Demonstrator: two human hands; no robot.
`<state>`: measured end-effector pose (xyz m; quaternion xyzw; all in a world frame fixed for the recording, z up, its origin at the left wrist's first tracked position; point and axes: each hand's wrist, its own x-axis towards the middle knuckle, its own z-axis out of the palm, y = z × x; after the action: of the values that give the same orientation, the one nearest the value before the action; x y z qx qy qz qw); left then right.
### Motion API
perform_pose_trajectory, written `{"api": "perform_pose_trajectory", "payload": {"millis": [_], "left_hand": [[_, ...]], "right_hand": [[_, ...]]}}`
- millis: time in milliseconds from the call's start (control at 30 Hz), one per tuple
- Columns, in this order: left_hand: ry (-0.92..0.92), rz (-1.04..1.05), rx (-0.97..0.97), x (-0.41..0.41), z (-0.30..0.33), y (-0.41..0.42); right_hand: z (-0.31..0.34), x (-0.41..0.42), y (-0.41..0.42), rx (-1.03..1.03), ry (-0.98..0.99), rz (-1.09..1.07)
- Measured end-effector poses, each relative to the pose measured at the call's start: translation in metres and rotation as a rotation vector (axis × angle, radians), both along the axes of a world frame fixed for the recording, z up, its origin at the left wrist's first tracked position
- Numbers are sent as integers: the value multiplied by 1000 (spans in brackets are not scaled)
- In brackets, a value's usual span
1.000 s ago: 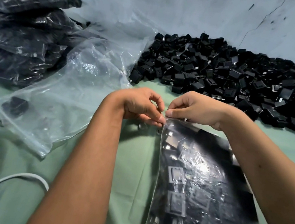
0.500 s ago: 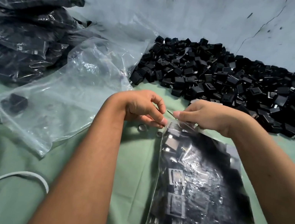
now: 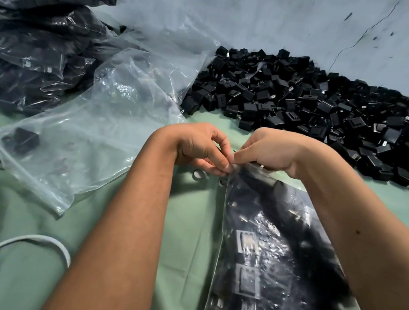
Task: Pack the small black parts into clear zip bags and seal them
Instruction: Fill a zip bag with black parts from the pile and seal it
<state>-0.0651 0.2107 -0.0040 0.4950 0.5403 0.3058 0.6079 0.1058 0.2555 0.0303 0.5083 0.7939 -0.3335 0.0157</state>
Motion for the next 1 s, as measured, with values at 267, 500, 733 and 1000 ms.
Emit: {"api": "perform_pose_trajectory", "payload": {"millis": [267, 500, 733, 1000], "left_hand": [[-12, 1, 9, 2, -2, 1], [-13, 10, 14, 0, -5, 3], [-16, -9, 19, 0, -6, 6], [42, -101, 27, -5, -6, 6]], "right_hand": [[2, -9, 1, -42, 103, -32], [-1, -14, 5, -109, 97, -64], [1, -9, 9, -176, 221, -107], [7, 9, 12, -61, -60, -8]]}}
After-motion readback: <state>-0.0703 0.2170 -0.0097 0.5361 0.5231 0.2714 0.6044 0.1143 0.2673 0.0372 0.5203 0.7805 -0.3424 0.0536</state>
